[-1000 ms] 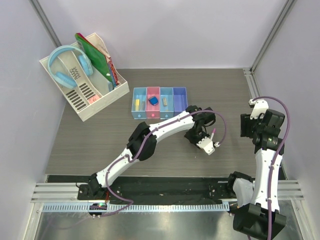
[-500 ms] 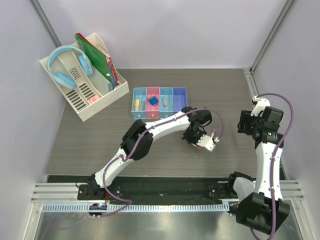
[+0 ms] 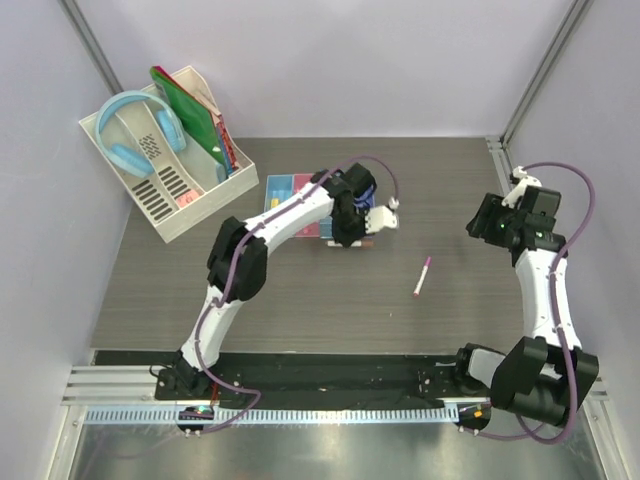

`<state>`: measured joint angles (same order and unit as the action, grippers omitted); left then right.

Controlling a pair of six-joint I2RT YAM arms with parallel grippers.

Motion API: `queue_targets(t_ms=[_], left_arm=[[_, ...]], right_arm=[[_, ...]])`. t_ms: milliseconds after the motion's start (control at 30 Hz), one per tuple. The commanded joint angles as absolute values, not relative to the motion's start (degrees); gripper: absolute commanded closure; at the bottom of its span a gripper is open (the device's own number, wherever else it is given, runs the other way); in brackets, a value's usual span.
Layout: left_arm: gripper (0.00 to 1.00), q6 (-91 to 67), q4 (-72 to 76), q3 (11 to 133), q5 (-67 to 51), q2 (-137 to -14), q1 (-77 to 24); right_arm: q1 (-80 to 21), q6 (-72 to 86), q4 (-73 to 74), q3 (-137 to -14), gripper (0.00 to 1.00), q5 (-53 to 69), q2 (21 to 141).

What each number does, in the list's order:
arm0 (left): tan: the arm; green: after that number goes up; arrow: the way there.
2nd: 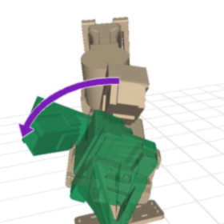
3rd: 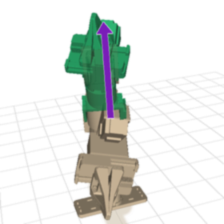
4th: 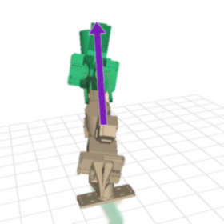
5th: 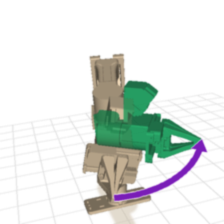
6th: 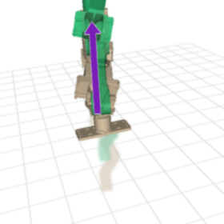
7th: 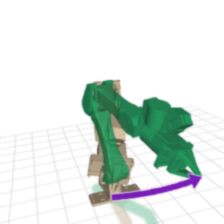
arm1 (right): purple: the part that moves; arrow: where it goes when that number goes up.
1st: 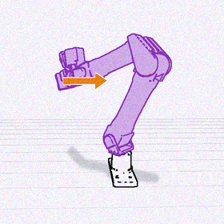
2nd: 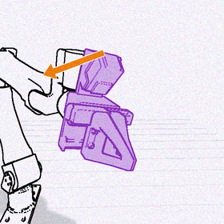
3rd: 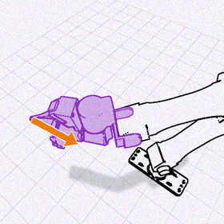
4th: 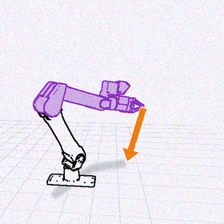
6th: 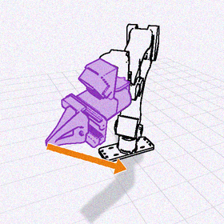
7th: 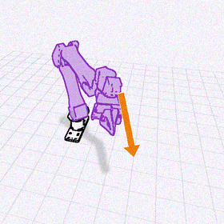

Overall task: Sort the stationery into containers
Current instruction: Place the pen in the storage box.

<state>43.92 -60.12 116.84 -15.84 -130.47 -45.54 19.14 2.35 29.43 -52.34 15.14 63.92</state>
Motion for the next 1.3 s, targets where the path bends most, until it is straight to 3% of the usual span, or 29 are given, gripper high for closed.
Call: queue_targets(t_ms=[0, 200, 367, 700, 1267], left_arm=[[1.00, 32.10, -57.22, 126.01, -19.51, -124.54, -42.02], [1.00, 23.03, -54.06, 132.00, -21.62, -124.37, -39.90], [1.00, 17.60, -49.23, 133.15, -15.14, -125.68, -39.81], [1.00, 4.77, -47.02, 135.00, -7.21, -131.13, -37.80], [1.00, -11.16, -43.69, 135.61, -13.44, -135.87, -35.24]], right_arm=[[11.18, 8.78, 26.98, -55.81, 0.42, 12.94, 68.37], [1.85, 11.17, 25.75, -55.72, 0.42, 6.16, 75.04], [0.00, 10.81, 26.37, -56.42, 0.42, 3.61, 80.50], [-12.91, 8.18, 23.73, -54.41, 0.42, -2.98, 83.58], [-14.50, 9.40, 23.29, -47.82, 0.40, -1.15, 79.28]])
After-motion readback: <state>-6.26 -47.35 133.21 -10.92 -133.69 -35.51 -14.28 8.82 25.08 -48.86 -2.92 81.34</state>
